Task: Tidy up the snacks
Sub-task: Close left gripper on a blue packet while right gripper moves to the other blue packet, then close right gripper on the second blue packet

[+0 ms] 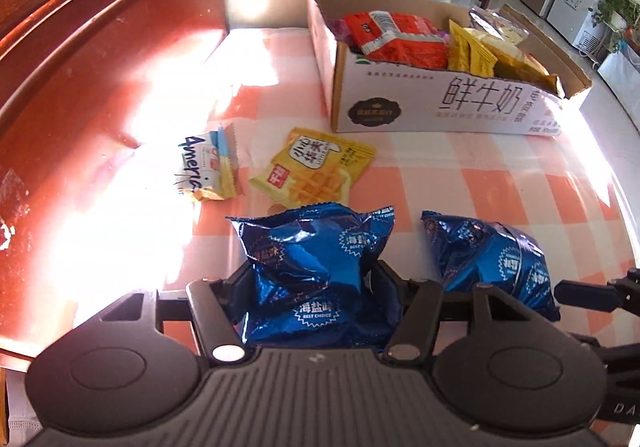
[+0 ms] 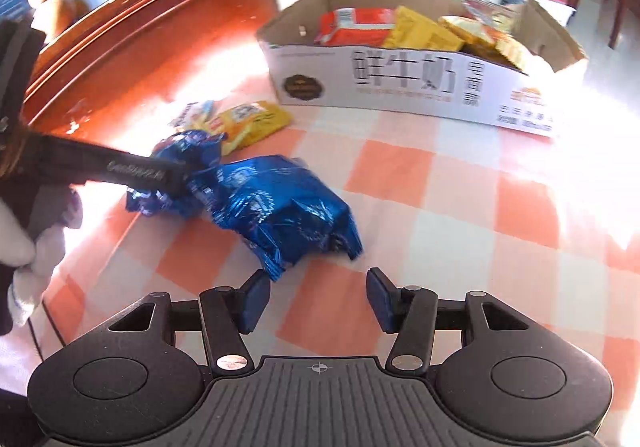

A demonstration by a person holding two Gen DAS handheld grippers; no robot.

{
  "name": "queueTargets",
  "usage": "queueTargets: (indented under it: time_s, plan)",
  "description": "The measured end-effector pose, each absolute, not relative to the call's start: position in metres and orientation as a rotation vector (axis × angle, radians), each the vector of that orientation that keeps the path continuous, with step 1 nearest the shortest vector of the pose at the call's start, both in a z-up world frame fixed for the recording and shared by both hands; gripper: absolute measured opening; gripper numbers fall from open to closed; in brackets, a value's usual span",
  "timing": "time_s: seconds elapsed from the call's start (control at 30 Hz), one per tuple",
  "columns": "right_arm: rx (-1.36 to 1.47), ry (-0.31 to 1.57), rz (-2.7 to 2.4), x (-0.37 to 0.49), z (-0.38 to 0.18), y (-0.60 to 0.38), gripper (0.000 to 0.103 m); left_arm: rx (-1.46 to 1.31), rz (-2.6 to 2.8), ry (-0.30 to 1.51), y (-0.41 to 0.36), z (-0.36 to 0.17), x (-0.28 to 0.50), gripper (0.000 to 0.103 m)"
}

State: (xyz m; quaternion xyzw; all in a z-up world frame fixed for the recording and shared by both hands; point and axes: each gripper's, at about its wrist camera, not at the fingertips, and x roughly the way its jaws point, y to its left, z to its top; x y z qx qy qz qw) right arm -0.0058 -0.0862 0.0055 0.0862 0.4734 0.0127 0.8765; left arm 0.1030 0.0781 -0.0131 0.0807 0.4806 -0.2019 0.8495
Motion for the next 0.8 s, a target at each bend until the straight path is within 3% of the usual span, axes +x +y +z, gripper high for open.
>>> queueTargets:
  time_s: [0.27, 0.8]
  plan:
    - [0.303, 0.929, 0.070, -0.017, 0.024, -0.105, 0.077, 0.206, -0.453, 0.989, 0.061, -0.007, 0.093, 0.060]
    - [0.491, 0.998, -0.007, 0.039, 0.002, -0.086, 0.087, 0.256, -0.349, 0.966, 0.079, -0.007, 0.108, 0.060]
